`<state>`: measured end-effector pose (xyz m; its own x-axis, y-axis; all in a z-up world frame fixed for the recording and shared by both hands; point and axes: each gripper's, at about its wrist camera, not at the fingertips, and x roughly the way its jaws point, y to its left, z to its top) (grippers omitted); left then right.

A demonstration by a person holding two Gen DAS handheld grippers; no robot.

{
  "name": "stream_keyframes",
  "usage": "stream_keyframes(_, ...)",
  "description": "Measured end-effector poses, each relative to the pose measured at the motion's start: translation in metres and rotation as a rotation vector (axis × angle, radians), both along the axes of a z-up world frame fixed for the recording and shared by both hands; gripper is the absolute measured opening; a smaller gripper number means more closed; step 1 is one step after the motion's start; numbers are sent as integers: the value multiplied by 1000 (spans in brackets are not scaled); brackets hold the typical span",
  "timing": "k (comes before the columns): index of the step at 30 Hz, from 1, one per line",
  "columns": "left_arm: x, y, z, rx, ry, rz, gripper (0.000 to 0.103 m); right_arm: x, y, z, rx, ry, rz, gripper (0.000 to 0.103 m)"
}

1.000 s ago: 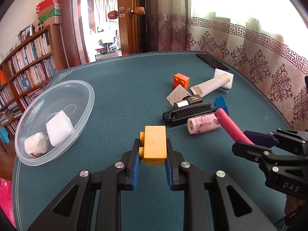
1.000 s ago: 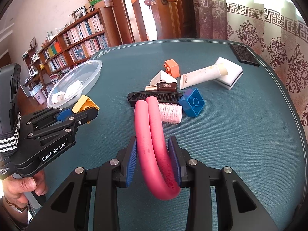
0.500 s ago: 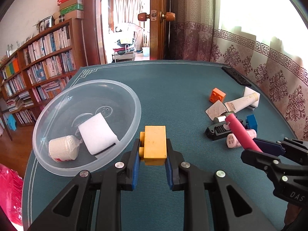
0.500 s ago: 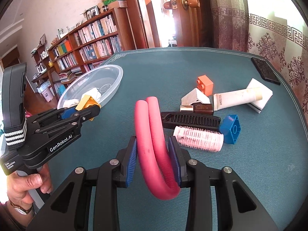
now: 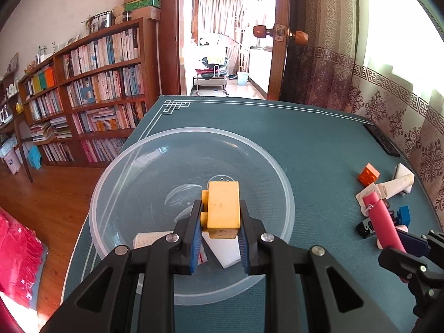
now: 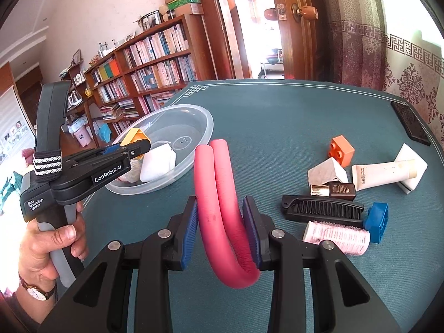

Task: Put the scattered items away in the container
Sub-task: 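Carry the yellow block and pink foam rods over the clear bowl, then open the left tool to drop the yellow block while the right tool lowers the pink rods into the bowl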

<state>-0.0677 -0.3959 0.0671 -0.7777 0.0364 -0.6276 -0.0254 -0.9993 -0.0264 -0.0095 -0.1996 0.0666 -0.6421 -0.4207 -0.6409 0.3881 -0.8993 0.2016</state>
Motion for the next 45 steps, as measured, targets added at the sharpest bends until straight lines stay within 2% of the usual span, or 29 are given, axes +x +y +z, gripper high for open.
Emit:
stream_keyframes(13, -20, -16, -6, 3, -5, 36, 26, -23, -35, 8, -23, 23, 35, 35)
stream_keyframes(25, -22, -35, -12, -4, 5, 94, 26, -69, -67, 11, -54, 43, 37, 35)
stream_keyframes(37, -23, -48, -21, 6, 3, 132, 26, -115, -97, -2, -88, 31, 34, 36)
stream_keyframes(45, -25, -51, -24, 9, -2, 139, 26, -122, -104, -16, -91, 41, 26, 36)
